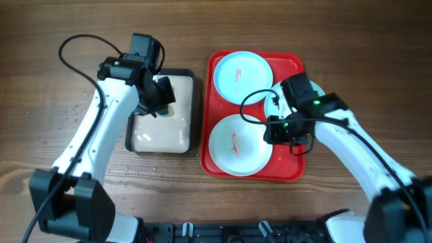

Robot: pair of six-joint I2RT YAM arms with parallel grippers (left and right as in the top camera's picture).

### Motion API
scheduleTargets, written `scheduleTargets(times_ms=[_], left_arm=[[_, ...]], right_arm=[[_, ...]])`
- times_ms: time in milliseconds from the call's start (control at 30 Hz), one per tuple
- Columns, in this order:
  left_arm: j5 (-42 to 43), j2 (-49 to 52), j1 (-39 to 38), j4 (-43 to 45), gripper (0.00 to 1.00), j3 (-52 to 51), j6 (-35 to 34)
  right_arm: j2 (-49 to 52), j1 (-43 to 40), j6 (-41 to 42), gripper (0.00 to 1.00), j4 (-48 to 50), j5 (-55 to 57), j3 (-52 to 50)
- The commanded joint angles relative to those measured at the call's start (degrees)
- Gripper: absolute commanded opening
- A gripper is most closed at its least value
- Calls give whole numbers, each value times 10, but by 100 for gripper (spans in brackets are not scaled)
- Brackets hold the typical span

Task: Clean dirty plates on tray and stack at the side
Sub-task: 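Scrub the white plate with the sponge while the right gripper holds it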

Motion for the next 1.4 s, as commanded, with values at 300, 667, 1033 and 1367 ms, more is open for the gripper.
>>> scheduleTargets(times_ms=[300, 667, 1033, 1367], left_arm=[[87, 45, -140, 122, 4, -79, -180], [27, 206, -249, 272, 4, -107, -236], [-37, 205, -185, 196, 4, -98, -211], [170, 244, -277, 315, 4, -98, -212]], right_arm=[[163, 2, 71, 4, 119, -10, -10], [163, 2, 81, 4, 125, -10, -10], [163, 2, 66, 4, 125, -10, -10], [163, 2, 67, 4, 124, -10, -10]])
